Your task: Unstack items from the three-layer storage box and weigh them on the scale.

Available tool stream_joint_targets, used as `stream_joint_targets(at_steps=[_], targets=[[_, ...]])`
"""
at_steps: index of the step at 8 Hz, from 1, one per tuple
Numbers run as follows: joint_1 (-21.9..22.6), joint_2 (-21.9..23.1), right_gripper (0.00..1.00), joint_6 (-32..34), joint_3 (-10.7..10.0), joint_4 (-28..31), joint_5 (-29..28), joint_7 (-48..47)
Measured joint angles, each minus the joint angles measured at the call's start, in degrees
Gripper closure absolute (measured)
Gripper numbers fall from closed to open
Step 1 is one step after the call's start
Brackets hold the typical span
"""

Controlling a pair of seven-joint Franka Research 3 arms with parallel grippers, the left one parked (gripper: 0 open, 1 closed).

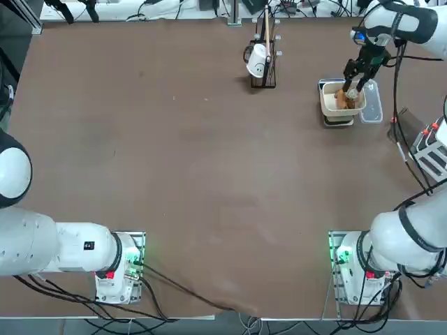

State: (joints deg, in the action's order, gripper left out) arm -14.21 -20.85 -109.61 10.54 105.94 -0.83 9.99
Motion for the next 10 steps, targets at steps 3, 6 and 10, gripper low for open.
stream_joint_targets(at_steps=[3,6,10], targets=[[-4.6,2.1,0.12,3.2,-1.9,-2.5,3.7,13.0],[-9.7,0.7,0.75,3.5,-2.4,-2.1,17.5,27.0],[-9.4,-2.6,0.98,-9.5,-2.0,8.0,28.3,28.0]])
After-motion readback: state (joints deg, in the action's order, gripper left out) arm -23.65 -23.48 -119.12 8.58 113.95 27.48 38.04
